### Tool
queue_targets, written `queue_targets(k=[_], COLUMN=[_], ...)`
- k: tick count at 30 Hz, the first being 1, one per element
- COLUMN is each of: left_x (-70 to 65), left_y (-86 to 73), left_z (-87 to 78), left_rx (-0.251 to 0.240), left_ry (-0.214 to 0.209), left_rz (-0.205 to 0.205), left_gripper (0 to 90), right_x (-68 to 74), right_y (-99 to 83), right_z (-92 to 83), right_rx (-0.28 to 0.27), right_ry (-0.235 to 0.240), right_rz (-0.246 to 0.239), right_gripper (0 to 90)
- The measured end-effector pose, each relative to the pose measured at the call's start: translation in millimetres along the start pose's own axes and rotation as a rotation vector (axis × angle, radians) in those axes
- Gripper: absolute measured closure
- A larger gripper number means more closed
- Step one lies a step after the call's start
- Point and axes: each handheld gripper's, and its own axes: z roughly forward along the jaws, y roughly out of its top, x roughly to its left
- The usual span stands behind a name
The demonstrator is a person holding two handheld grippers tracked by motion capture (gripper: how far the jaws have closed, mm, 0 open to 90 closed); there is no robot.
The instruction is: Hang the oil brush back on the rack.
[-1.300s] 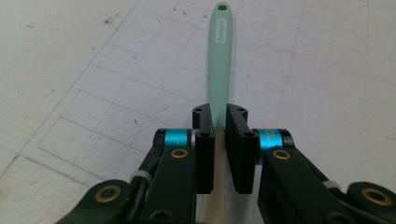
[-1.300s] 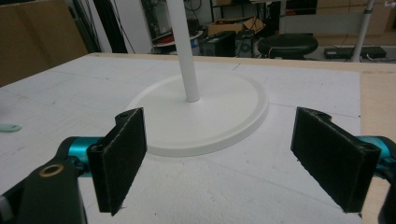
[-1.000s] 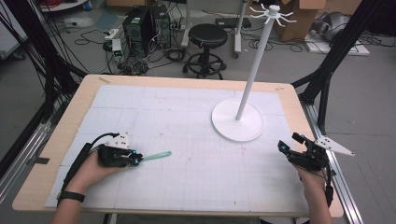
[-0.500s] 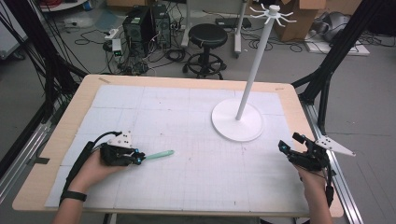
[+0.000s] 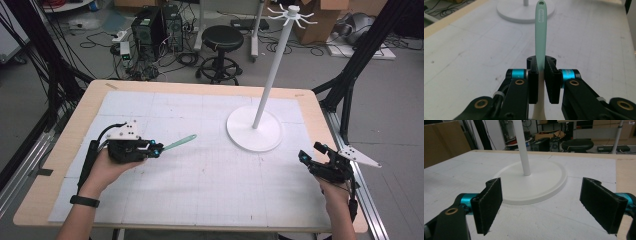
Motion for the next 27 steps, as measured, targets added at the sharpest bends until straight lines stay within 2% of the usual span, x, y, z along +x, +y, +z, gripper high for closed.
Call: queue_targets(k=[8,12,16,20,22,27], left_x=[3.0,3.4,3.5,4.0,3.5,2.8], left_y=[46.6,70.7,93.8,116.6,128.5,154.8], left_z=[7.3,15.4,21.4,24.7,26.0,30.9], left_rx=[-0.117,-0.146,-0.193,-0.25,-0.269,-0.339], left_ry=[0.032,0.056,0.071,0.069,0.08,0.065], left_rz=[0.0,0.019,0.019,0.011,0.023,0.014], left_gripper=[82.4,82.4,82.4,82.4,82.4,82.4], right_x=[-0.7,-0.8,-0.6,-1.4,-1.7,-1.8], right_y=[1.3,2.6,2.9,3.0,3.1,3.4], right_z=[-1.6,-1.7,-2.0,-2.3,-2.4,-2.5], right_rx=[-0.009,-0.02,-0.021,-0.021,-0.024,-0.029], right_ry=[-0.003,0.0,0.003,0.001,0.001,0.004], right_rz=[0.008,0.003,0.011,0.011,0.011,0.017], right_gripper=[17.3,17.3,17.3,17.3,17.3,17.3])
